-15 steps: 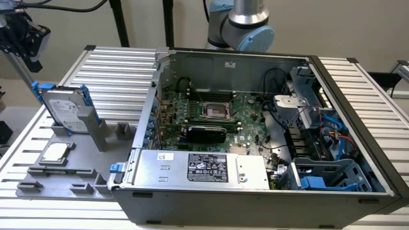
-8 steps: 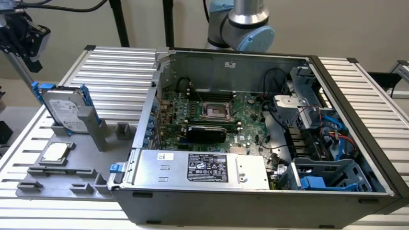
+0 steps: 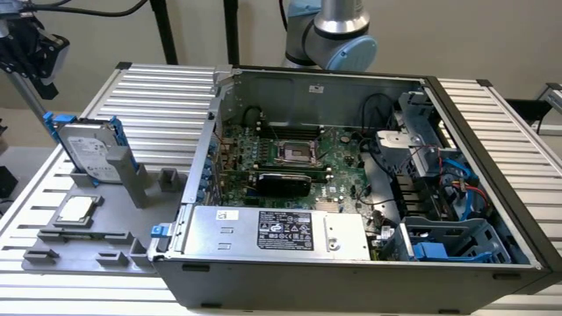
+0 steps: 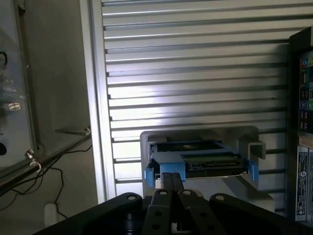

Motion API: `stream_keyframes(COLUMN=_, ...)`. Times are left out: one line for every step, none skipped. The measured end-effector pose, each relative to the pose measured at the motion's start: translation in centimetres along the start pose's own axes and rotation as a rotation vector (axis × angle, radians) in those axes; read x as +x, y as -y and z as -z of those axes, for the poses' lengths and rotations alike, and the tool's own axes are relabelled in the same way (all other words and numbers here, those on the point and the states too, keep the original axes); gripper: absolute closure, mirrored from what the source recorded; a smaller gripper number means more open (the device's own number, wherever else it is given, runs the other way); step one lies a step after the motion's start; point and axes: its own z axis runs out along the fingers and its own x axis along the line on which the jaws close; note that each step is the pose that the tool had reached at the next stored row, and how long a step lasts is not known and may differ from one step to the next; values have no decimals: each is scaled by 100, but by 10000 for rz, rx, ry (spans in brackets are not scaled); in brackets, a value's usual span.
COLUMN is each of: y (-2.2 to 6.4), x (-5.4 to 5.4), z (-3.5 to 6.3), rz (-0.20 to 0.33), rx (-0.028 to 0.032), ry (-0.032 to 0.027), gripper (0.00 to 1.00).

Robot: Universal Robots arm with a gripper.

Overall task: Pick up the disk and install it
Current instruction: 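Pick up the disk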

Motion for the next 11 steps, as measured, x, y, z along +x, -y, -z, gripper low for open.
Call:
stream_keyframes(y=0, x=0, z=0, rz=0, rx=0, ry=0, gripper=89)
stream_keyframes(y=0, x=0, z=0, rz=0, rx=0, ry=0, gripper=89)
stream_keyframes(y=0, x=0, z=0, rz=0, rx=0, ry=0, gripper=89)
stream_keyframes(y=0, x=0, z=0, rz=0, rx=0, ry=0, gripper=89)
stream_keyframes(y=-2, x=3, z=0, rz=-1, rx=1, ry=0, gripper=89)
stream_keyframes(y=-10, x=10, z=1, rz=20, rx=4, ry=4, gripper=89)
stream_keyframes(y=-10, x=10, z=0, rz=153, rx=0, ry=9, gripper=89)
stream_keyframes(y=-10, x=10, z=0, rz=342, rx=-2, ry=16, gripper=89)
stream_keyframes(y=-10, x=10, z=0, rz=523, rx=-4, ry=22, gripper=89)
stream_keyframes(y=-10, x=10, z=1, rz=703, rx=-7, ry=28, gripper=89)
stream_keyframes(y=-10, x=10, z=1, rz=882, rx=-10, ry=35, gripper=89)
